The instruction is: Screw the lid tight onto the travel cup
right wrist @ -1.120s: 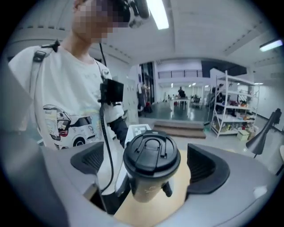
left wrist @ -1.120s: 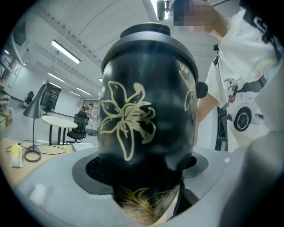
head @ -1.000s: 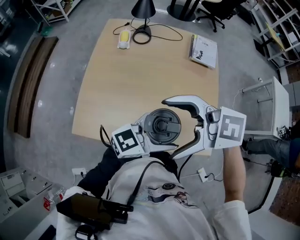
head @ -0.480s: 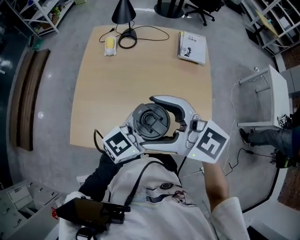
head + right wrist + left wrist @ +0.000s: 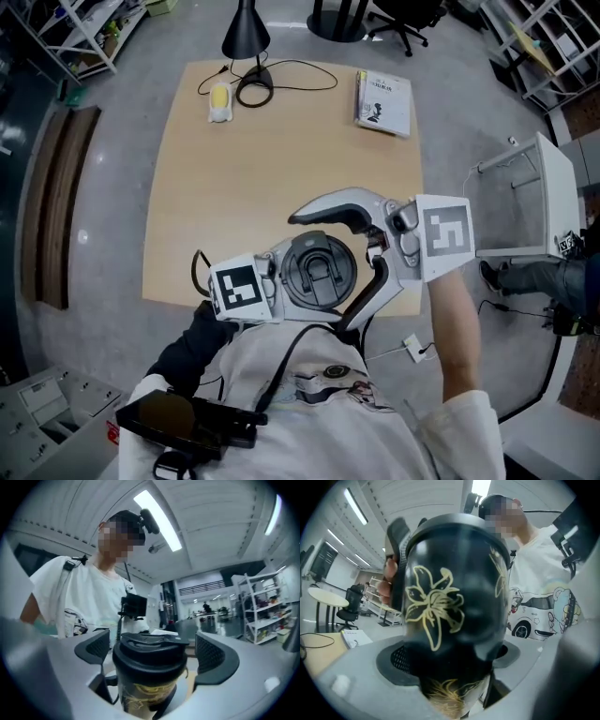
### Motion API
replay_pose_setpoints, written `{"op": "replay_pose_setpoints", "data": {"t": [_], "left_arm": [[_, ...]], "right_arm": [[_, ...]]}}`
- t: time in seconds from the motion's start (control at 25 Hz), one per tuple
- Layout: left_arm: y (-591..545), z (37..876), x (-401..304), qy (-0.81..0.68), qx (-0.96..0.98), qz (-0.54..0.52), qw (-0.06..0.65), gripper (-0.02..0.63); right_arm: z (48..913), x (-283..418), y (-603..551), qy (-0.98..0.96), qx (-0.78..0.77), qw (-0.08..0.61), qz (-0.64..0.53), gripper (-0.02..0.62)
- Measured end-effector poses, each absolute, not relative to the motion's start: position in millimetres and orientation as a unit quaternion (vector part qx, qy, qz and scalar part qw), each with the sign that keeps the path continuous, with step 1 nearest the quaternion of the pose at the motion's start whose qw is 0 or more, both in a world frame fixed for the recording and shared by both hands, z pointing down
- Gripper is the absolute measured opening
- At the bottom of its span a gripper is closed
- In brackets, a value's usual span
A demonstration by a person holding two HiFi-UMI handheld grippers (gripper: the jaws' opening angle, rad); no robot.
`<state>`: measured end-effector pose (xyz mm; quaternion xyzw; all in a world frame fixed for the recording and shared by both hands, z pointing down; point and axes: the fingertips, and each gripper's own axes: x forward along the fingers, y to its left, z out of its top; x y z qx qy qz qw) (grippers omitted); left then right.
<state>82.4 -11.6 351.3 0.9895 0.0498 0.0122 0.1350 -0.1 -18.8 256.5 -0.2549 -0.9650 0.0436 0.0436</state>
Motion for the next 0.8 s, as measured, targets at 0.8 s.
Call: {"op": "replay_pose_setpoints", "data": {"t": [0.8], "left_arm": [[-18,342,88,0.065,0.993,0.015,0.100,0.408]], "right_arm": [[251,19,-20,-0.973,-0.218,0.049,0.052,0.581]]}}
